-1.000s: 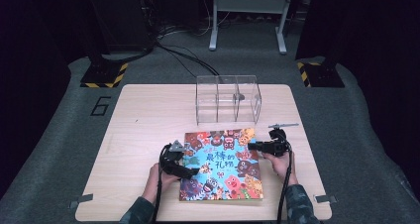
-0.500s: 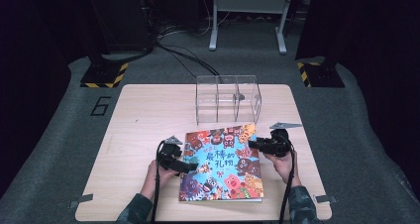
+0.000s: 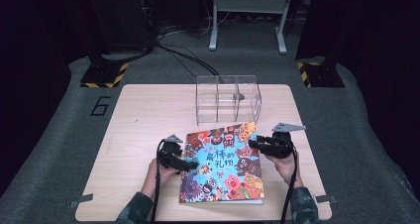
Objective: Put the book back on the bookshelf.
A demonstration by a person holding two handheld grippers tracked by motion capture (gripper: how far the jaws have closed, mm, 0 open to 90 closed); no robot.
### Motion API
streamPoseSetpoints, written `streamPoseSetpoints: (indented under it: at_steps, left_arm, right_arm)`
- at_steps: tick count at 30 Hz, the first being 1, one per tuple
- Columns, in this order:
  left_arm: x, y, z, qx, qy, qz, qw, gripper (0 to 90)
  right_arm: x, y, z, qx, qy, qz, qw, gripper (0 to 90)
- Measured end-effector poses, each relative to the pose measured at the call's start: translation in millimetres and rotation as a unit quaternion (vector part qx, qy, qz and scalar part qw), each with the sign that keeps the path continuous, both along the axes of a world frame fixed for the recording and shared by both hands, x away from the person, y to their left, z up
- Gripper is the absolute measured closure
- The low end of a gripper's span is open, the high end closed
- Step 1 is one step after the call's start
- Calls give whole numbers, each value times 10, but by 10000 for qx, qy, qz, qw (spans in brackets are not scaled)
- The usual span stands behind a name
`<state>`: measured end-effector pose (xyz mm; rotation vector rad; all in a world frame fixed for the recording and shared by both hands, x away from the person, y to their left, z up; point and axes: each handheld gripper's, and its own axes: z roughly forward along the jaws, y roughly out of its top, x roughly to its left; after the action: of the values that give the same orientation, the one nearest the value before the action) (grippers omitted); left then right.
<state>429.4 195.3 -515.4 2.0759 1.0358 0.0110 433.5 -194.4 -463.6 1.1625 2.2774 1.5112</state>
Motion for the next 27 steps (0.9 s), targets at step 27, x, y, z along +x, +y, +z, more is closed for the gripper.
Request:
streamPoseSetpoints:
  at_steps: [27]
  left_arm:
    - [-37, -60, -35, 187, -239, -239, 9993, 41]
  right_arm:
    - [506, 316, -103, -102, 1855, 38, 9826, 430]
